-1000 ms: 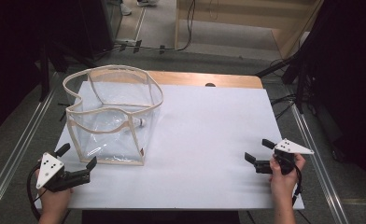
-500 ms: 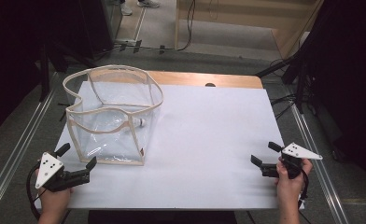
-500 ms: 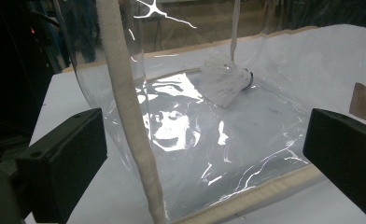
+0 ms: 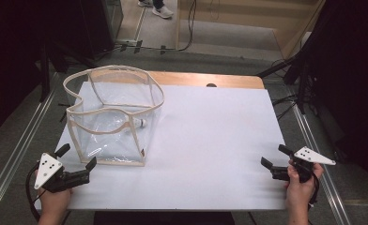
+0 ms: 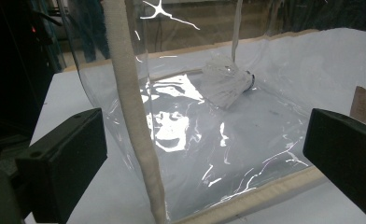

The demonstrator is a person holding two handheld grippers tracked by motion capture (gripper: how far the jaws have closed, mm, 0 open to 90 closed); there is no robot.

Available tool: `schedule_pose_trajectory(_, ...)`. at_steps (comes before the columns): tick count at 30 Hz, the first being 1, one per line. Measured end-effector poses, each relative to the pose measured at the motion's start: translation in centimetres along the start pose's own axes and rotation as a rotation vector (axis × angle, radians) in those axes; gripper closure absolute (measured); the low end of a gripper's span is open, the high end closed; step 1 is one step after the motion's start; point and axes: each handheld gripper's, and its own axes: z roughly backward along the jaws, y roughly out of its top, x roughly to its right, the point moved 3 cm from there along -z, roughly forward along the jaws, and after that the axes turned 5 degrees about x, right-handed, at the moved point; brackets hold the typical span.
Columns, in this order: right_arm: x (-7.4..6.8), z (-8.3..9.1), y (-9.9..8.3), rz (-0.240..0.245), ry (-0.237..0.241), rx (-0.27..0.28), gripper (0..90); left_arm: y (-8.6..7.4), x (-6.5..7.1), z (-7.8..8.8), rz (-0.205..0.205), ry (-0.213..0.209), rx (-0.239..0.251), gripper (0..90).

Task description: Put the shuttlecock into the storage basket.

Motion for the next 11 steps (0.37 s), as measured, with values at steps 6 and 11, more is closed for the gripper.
schedule_pose_trajectory(6,0.38,0.36,-0.2,-0.003,-0.008,0.003,0.0,0.02,-0.07,0.1,0.002,0.004,0.004,0.3)
schedule_pose_trajectory(11,0.39,0.43,-0.17,-0.001,-0.009,0.01,0.0,0.01,-0.04,0.03,0.002,0.002,0.003,0.3)
